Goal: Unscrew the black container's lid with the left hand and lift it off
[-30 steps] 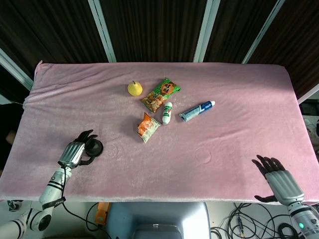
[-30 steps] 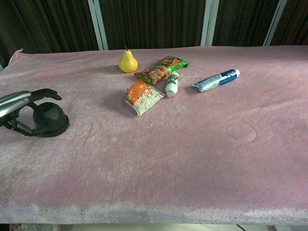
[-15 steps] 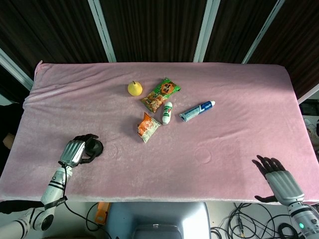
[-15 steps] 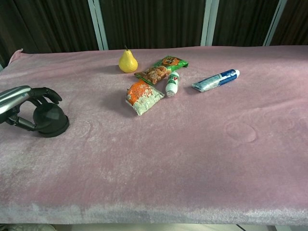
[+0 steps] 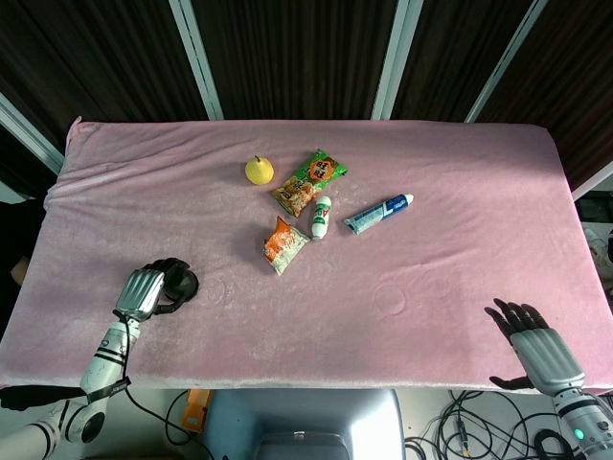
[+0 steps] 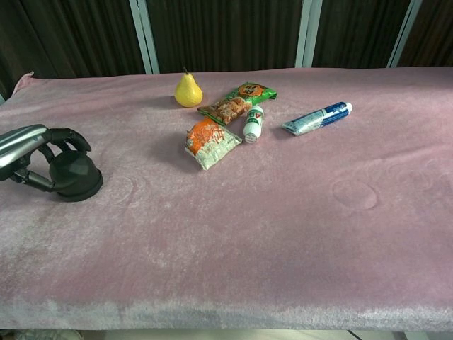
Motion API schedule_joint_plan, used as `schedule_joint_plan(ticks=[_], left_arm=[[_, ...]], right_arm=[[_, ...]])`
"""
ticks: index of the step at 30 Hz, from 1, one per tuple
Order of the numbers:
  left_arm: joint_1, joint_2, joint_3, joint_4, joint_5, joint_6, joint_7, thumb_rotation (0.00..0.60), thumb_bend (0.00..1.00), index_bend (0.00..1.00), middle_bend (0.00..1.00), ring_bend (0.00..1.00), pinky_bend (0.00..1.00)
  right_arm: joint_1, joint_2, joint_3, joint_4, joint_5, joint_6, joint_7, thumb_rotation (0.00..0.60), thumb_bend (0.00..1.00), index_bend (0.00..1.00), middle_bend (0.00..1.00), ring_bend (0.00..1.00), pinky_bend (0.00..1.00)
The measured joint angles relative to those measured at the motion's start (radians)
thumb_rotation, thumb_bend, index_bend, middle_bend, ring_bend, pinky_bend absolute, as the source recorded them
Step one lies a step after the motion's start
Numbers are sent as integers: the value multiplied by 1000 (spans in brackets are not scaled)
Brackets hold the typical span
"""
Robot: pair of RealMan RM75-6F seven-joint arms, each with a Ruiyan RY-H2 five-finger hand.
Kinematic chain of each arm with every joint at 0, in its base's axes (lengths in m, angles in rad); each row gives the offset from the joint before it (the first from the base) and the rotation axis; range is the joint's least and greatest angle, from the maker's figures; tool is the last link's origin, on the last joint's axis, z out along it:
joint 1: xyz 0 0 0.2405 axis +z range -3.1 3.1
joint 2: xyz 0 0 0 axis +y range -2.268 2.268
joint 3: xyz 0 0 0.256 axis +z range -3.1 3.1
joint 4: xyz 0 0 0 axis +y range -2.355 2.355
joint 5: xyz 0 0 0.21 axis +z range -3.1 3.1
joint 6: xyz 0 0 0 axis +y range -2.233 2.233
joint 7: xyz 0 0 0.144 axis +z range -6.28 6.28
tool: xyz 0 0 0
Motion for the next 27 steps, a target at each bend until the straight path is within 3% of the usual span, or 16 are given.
schedule_joint_plan(ticks=[9,17,27], left_arm=[[4,44,-3,-83,43,73,13,600,327,340,359,472,484],[24,119,-8,-168,21,91,98,600,326,342,362,473,510],[30,84,-32,-43,-60,58,170,600,326,328,342,493,509]], right_arm=[[2,1,0,0,2,-3,2,600,101,0,0,0,176],[5,0,1,-2,7,-10,-2,600,101,0,0,0,175],[2,-9,6,-2,23,-2,-21,600,101,0,0,0,176]])
